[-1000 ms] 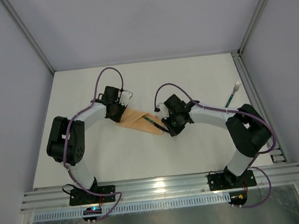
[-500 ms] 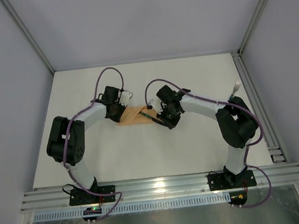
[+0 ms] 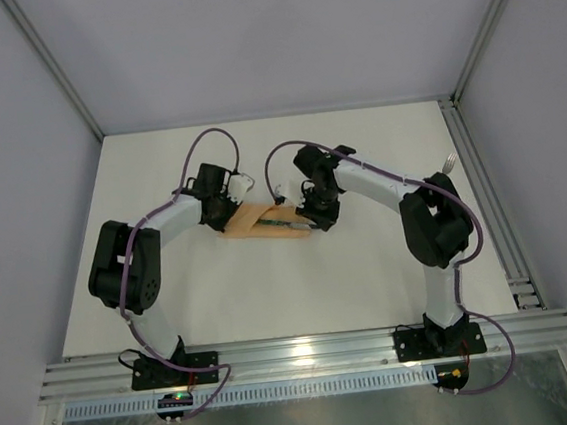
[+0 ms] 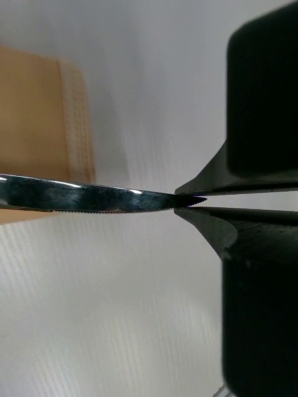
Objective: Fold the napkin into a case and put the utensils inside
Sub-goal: Stuff the knife into the folded napkin, then pick up the fork from the corner of the board, then pass from the right arm to the left
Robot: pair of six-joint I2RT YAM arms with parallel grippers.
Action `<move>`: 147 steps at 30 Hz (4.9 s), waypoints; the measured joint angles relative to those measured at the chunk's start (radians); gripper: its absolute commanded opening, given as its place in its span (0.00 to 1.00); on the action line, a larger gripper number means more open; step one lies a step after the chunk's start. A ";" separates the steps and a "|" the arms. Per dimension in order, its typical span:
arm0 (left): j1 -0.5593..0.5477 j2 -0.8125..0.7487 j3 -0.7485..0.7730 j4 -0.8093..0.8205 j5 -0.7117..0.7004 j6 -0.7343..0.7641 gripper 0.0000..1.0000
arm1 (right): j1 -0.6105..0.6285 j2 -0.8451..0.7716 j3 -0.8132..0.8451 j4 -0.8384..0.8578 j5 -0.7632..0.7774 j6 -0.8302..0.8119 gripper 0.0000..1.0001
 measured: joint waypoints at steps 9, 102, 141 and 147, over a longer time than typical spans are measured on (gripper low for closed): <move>0.000 -0.005 0.000 0.000 0.005 0.017 0.02 | -0.009 0.161 0.256 -0.061 0.009 -0.029 0.06; 0.000 -0.432 -0.002 -0.129 0.084 -0.045 0.40 | -0.853 0.095 -0.063 0.463 0.328 1.074 0.04; -0.391 -0.511 0.090 -0.306 -0.174 0.063 0.43 | 0.304 -0.405 -0.334 1.032 0.574 2.021 0.04; -0.393 -0.514 0.050 -0.218 -0.320 0.065 0.14 | 0.305 -0.363 -0.335 1.069 0.546 2.094 0.04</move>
